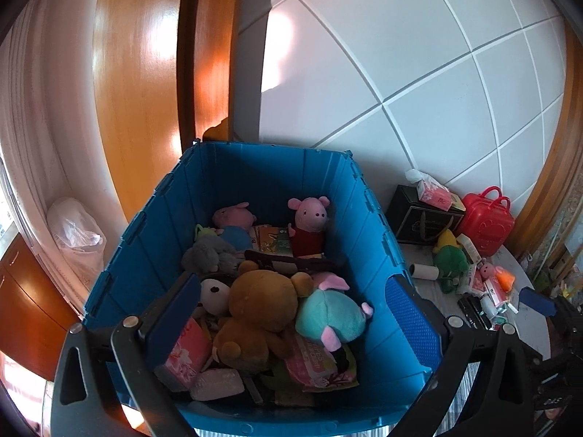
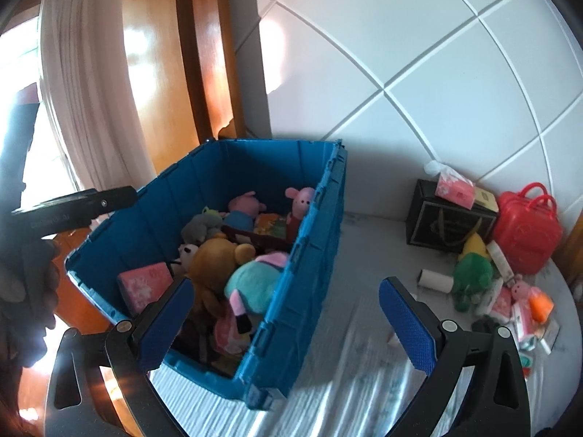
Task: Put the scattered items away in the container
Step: 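Move both tools back toward the remaining items on the bed, then grasp the white boxed tube with the left tool while the right tool grasps the black trash-bag roll, then lift the white box and black roll and carry both over the blue box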
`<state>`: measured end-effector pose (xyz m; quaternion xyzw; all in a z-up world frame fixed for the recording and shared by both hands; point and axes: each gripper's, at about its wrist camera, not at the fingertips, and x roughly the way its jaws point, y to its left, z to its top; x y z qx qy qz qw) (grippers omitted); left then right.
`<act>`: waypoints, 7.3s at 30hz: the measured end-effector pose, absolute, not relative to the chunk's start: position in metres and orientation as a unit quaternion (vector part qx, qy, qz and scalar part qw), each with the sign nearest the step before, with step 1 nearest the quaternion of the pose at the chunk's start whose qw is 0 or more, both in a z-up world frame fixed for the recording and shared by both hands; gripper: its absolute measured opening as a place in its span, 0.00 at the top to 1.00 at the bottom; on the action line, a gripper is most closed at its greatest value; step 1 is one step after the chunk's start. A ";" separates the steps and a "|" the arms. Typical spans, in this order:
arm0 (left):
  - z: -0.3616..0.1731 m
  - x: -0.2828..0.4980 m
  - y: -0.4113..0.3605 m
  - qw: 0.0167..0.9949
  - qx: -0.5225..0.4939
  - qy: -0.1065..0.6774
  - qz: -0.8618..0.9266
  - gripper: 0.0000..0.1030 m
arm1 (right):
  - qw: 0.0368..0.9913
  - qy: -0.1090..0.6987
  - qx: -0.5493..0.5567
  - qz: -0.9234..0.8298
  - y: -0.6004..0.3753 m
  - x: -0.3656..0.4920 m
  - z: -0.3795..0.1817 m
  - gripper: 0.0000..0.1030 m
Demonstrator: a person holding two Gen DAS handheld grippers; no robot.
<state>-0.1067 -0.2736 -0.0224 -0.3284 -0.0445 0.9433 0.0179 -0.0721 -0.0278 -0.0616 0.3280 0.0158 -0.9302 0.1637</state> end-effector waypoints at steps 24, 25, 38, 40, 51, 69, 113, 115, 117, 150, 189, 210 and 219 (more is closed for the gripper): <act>-0.065 -0.098 -0.027 0.096 -0.373 0.017 0.923 0.00 | 0.114 -0.015 0.360 -0.926 0.201 -0.041 -0.126 0.00; -0.071 -0.100 -0.018 0.099 -0.375 0.019 0.921 0.00 | 0.111 -0.014 0.362 -0.925 0.209 -0.042 -0.131 0.00; -0.191 -0.166 0.052 0.083 -0.419 0.043 0.903 0.00 | 0.069 0.022 0.393 -0.917 0.297 -0.090 -0.228 0.01; -0.213 -0.184 0.058 0.082 -0.425 0.044 0.900 0.00 | 0.066 0.027 0.400 -0.914 0.306 -0.106 -0.248 0.02; -0.327 -0.270 0.106 0.091 -0.475 0.095 0.870 0.00 | 0.036 0.049 0.465 -0.883 0.344 -0.197 -0.355 0.19; -0.403 -0.327 0.106 0.061 -0.520 0.078 0.848 0.00 | 0.055 0.025 0.517 -0.854 0.349 -0.238 -0.419 0.13; -0.373 -0.266 0.113 0.084 -0.491 0.042 0.866 0.78 | 0.044 0.027 0.505 -0.862 0.356 -0.181 -0.388 0.66; -0.369 -0.261 0.116 0.086 -0.490 0.043 0.867 0.78 | 0.042 0.025 0.503 -0.863 0.350 -0.180 -0.384 0.66; -0.363 -0.256 0.117 0.087 -0.488 0.043 0.867 0.78 | 0.038 0.021 0.500 -0.865 0.349 -0.177 -0.376 0.66; -0.130 -0.093 0.112 0.107 -0.391 0.054 0.913 0.78 | 0.005 -0.011 0.425 -0.905 0.335 -0.044 -0.158 0.66; -0.035 -0.059 -0.080 0.096 -0.323 0.015 0.942 0.78 | 0.081 0.017 0.367 -0.926 0.158 0.002 -0.052 0.66; -0.039 -0.118 -0.242 0.036 -0.329 -0.014 0.943 0.78 | 0.146 0.020 0.351 -0.925 0.001 -0.073 -0.034 0.66; -0.040 -0.138 -0.294 0.008 -0.324 -0.019 0.946 0.78 | 0.184 0.028 0.344 -0.920 -0.062 -0.110 -0.024 0.66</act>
